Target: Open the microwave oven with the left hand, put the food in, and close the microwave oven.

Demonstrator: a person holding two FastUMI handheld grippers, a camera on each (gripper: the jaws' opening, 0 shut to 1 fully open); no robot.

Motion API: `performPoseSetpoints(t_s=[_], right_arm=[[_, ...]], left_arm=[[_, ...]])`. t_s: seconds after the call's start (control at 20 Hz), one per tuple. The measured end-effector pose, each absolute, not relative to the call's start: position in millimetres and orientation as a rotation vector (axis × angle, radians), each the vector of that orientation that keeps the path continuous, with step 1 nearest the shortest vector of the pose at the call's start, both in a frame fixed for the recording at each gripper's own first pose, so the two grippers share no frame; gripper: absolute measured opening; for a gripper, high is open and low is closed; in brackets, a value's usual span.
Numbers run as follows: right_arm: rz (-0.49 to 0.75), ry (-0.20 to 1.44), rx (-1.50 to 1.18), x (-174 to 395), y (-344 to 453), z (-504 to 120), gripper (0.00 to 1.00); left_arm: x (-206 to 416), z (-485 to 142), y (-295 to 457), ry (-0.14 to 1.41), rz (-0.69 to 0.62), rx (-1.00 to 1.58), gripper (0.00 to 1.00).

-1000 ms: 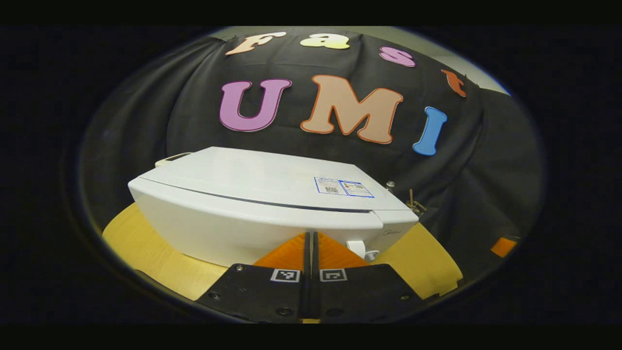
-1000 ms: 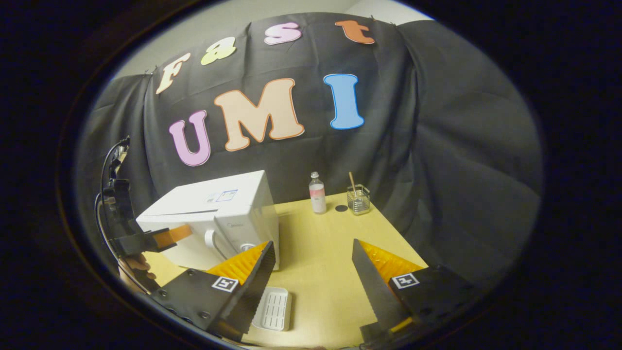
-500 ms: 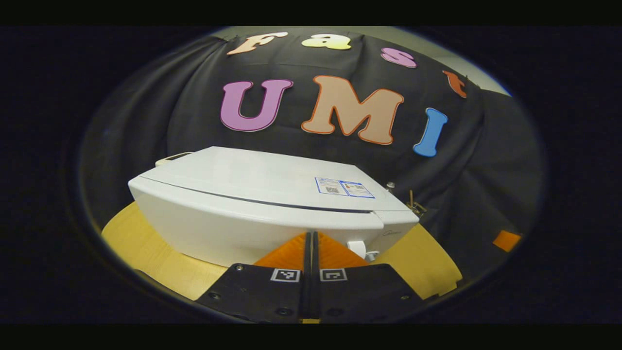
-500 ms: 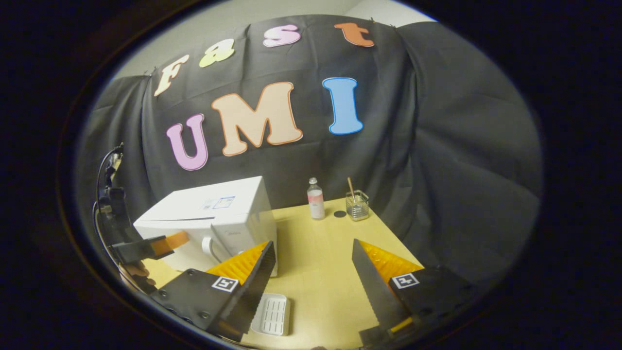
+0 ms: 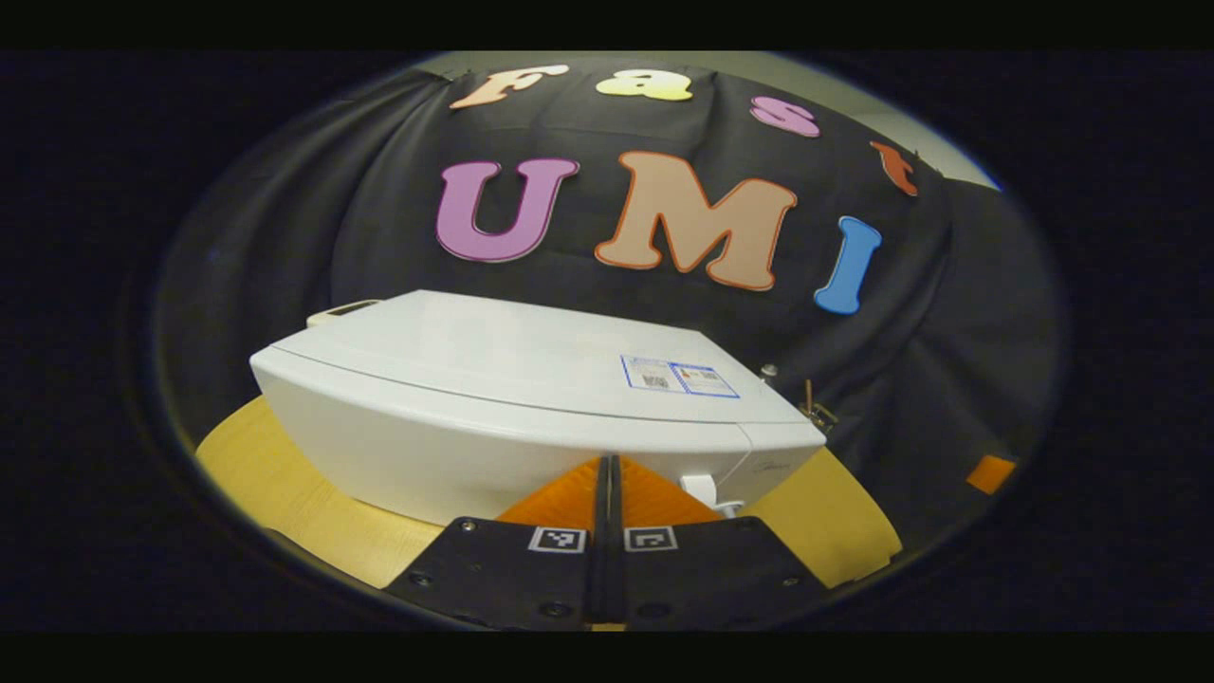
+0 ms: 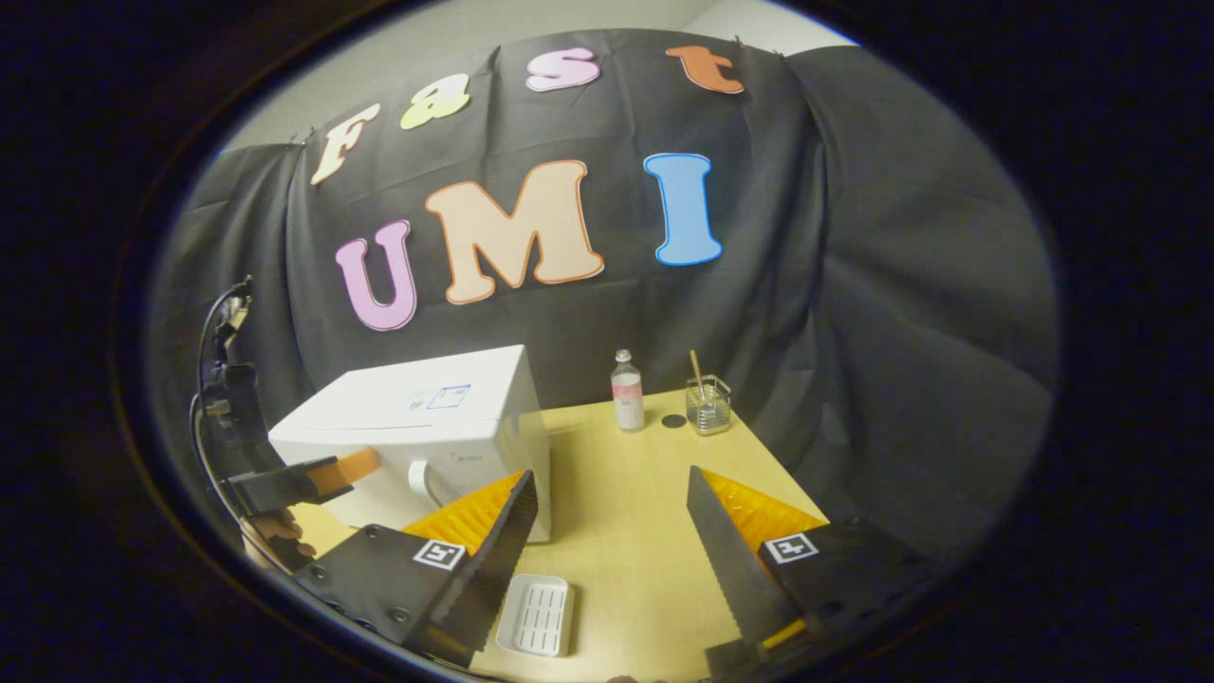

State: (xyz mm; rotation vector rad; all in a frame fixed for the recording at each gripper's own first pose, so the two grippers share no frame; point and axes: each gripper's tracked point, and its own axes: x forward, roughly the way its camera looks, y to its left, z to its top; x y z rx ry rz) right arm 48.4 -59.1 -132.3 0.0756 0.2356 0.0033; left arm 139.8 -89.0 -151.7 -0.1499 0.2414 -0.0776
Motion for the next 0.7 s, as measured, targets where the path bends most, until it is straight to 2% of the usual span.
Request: performPoseSetpoints(t_s=[0.1,0.15,0.25,0.3,0.35,0.5,0.7], right_arm=[[0.007,0.221,0.063,47.8,-59.3,-125.8,0.92],[0.010,0.217,0.058,46.9,-59.1,-122.9,0.92],[0.016,0.207,0.053,46.5,-59.1,-119.1,0.92],[0.018,0.205,0.052,47.3,-58.4,-118.9,0.92],[0.021,0.203,0.053,47.6,-58.3,-117.1,0.92],[0.028,0.194,0.058,51.0,-58.2,-110.5,0.92],[0.049,0.188,0.074,50.9,-51.0,-102.7,0.92]], left_arm=[[139.8,-150.6,-89.0,0.243,-0.081,-0.135,0.00],[139.9,-150.5,-88.6,0.242,-0.080,-0.128,0.03],[140.5,-150.6,-88.6,0.243,-0.081,-0.126,0.01],[139.8,-149.7,-88.5,0.245,-0.082,-0.118,0.04],[137.4,-148.2,-86.9,0.249,-0.075,-0.105,0.01],[128.2,-128.6,-83.6,0.211,-0.077,-0.074,0.03],[105.8,-102.3,-70.7,0.158,-0.060,-0.055,0.00]])
